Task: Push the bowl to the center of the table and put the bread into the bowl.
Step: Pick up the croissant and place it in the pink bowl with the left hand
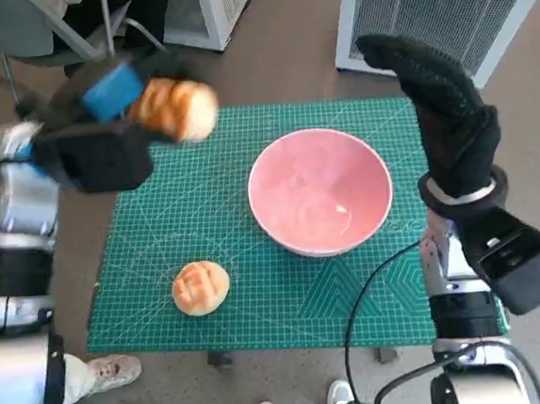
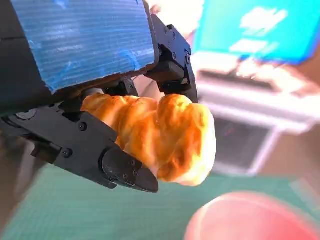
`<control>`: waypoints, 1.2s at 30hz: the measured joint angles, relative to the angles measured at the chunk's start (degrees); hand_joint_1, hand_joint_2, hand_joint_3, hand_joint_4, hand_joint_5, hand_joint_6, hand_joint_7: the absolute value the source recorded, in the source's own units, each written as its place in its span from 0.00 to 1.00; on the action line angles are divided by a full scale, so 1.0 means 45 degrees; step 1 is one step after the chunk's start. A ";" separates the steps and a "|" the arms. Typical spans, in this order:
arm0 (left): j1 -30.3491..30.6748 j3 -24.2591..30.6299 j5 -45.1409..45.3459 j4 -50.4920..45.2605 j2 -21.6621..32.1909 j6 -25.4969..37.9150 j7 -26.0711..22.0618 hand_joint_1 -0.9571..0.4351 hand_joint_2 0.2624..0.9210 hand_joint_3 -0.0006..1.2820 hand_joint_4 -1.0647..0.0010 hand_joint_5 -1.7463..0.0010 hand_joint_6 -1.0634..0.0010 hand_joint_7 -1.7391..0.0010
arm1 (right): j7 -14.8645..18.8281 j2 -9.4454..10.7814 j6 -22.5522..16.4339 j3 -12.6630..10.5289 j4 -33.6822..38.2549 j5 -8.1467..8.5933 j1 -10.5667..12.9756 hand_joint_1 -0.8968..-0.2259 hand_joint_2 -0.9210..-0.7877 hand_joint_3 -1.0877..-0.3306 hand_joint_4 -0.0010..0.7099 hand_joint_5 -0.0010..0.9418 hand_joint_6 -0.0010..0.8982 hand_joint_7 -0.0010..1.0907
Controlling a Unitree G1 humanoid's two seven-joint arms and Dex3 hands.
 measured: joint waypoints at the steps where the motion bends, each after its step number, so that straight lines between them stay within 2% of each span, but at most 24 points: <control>1: -0.0160 -0.0140 0.0115 0.0009 -0.0179 0.0000 0.0024 0.69 1.00 0.06 0.37 0.35 0.42 0.29 | 0.0000 -0.0008 0.0010 -0.0005 -0.0043 0.0023 0.0022 0.43 0.00 0.34 0.33 0.07 0.00 0.60; 10: -0.0817 -0.1444 0.1014 0.0637 -0.1723 -0.0043 0.0000 0.69 1.00 0.07 0.37 0.36 0.43 0.28 | -0.0016 -0.0038 0.0185 -0.0002 -0.0519 0.0028 0.0313 0.44 0.00 0.33 0.32 0.08 0.00 0.60; 18: -0.0856 -0.2311 0.1700 0.1746 -0.2836 -0.0223 0.0181 0.69 1.00 0.08 0.39 0.35 0.43 0.27 | -0.0194 -0.0081 0.0364 -0.0012 -0.0976 -0.0187 0.0504 0.45 0.00 0.33 0.30 0.09 0.00 0.60; 20: -0.0858 -0.2446 0.1800 0.2068 -0.3064 -0.0244 0.0227 0.69 1.00 0.09 0.41 0.34 0.45 0.26 | -0.0276 -0.0092 0.0437 -0.0014 -0.1113 -0.0212 0.0598 0.44 0.00 0.33 0.29 0.09 0.00 0.60; 24: -0.0856 -0.2713 0.1894 0.2575 -0.3417 -0.0249 0.0225 0.69 1.00 0.18 0.53 0.26 0.59 0.18 | -0.0377 -0.0144 0.0563 -0.0022 -0.1332 -0.0268 0.0780 0.44 0.00 0.33 0.28 0.10 0.00 0.60; 25: -0.0853 -0.2760 0.1897 0.2644 -0.3486 -0.0246 0.0193 0.65 0.97 0.17 0.58 0.45 0.63 0.36 | -0.0404 -0.0156 0.0589 -0.0023 -0.1382 -0.0278 0.0807 0.44 0.00 0.33 0.28 0.10 0.00 0.60; 26: -0.0851 -0.2802 0.1898 0.2691 -0.3544 -0.0239 0.0132 0.64 0.97 0.15 0.57 0.55 0.62 0.44 | -0.0423 -0.0167 0.0627 -0.0026 -0.1432 -0.0286 0.0823 0.44 0.00 0.33 0.28 0.10 0.00 0.60; 27: -0.0847 -0.2853 0.1897 0.2715 -0.3595 -0.0231 0.0056 0.61 0.98 0.11 0.63 0.71 0.64 0.61 | -0.0443 -0.0177 0.0660 -0.0027 -0.1483 -0.0294 0.0836 0.44 0.00 0.32 0.28 0.10 0.00 0.60; 28: -0.0846 -0.2903 0.1898 0.2720 -0.3631 -0.0220 -0.0032 0.59 0.99 0.08 0.66 0.81 0.65 0.72 | -0.0461 -0.0183 0.0677 -0.0027 -0.1522 -0.0299 0.0844 0.44 0.00 0.32 0.28 0.10 0.00 0.60; 30: -0.0841 -0.3025 0.1898 0.2723 -0.3691 -0.0182 -0.0294 0.57 0.99 0.04 0.76 0.90 0.69 0.83 | -0.0491 -0.0184 0.0723 -0.0028 -0.1618 -0.0316 0.0855 0.44 0.00 0.32 0.27 0.11 0.00 0.60; 31: -0.0836 -0.3091 0.1898 0.2725 -0.3710 -0.0145 -0.0425 0.55 0.98 0.03 0.82 0.94 0.72 0.89 | -0.0499 -0.0185 0.0753 -0.0028 -0.1651 -0.0335 0.0859 0.44 0.00 0.32 0.19 0.22 0.00 0.60; 33: -0.0826 -0.3222 0.1898 0.2732 -0.3740 -0.0002 -0.0781 0.52 0.97 0.02 0.90 0.97 0.76 0.94 | -0.0526 -0.0185 0.0806 -0.0027 -0.1723 -0.0404 0.0884 0.44 0.00 0.31 0.10 0.37 0.00 0.60; 34: -0.0813 -0.3267 0.1898 0.2733 -0.3753 0.0102 -0.0977 0.51 0.96 0.01 0.93 0.98 0.77 0.96 | -0.0536 -0.0184 0.0827 -0.0026 -0.1758 -0.0442 0.0905 0.44 0.00 0.31 0.06 0.42 0.00 0.60; 36: -0.0771 -0.3351 0.1898 0.2722 -0.3758 0.0366 -0.1399 0.49 0.95 0.01 0.96 0.99 0.80 0.98 | -0.0568 -0.0184 0.0875 -0.0024 -0.1834 -0.0500 0.0964 0.45 0.00 0.31 0.03 0.47 0.00 0.60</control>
